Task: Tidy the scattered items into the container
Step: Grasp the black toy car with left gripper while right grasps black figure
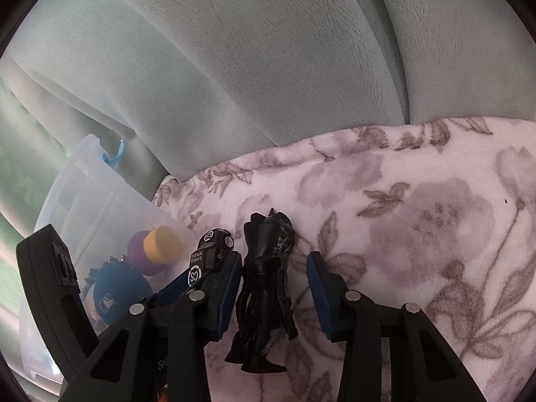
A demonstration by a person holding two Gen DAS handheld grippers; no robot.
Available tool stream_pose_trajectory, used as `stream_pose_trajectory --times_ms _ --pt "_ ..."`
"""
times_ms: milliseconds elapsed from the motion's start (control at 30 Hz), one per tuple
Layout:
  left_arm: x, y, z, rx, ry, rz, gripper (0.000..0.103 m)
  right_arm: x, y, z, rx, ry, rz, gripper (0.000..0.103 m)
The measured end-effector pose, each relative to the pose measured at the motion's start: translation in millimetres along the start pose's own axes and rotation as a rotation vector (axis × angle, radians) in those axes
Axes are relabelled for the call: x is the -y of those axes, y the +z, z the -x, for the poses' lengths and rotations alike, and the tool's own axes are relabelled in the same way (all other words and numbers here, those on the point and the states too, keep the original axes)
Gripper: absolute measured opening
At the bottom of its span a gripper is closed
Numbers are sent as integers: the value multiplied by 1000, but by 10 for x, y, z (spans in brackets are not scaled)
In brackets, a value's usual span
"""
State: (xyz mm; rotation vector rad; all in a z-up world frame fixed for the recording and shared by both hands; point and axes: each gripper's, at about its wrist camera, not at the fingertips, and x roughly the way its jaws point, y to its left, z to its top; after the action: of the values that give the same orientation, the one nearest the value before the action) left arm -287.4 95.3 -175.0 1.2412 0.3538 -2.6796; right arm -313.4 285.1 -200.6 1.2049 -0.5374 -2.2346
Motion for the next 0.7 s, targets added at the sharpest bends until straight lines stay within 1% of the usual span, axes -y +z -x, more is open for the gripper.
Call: stream_pose_trajectory --times_ms 200,400,500,567,700 --pt "-6 10 2 4 -4 1 51 -58 9 -37 4 15 7 31" --pt "-7 23 5 5 -12 1 50 -77 7 -41 6 15 -4 31" --pt "8 28 16 7 -21 -9 44 -78 4 -26 2 13 7 31" --pt "27 31 25 7 -28 -20 37 -91 -4 -1 2 9 14 31" --pt "62 25 51 1 -37 -40 35 -96 -39 40 0 1 4 30"
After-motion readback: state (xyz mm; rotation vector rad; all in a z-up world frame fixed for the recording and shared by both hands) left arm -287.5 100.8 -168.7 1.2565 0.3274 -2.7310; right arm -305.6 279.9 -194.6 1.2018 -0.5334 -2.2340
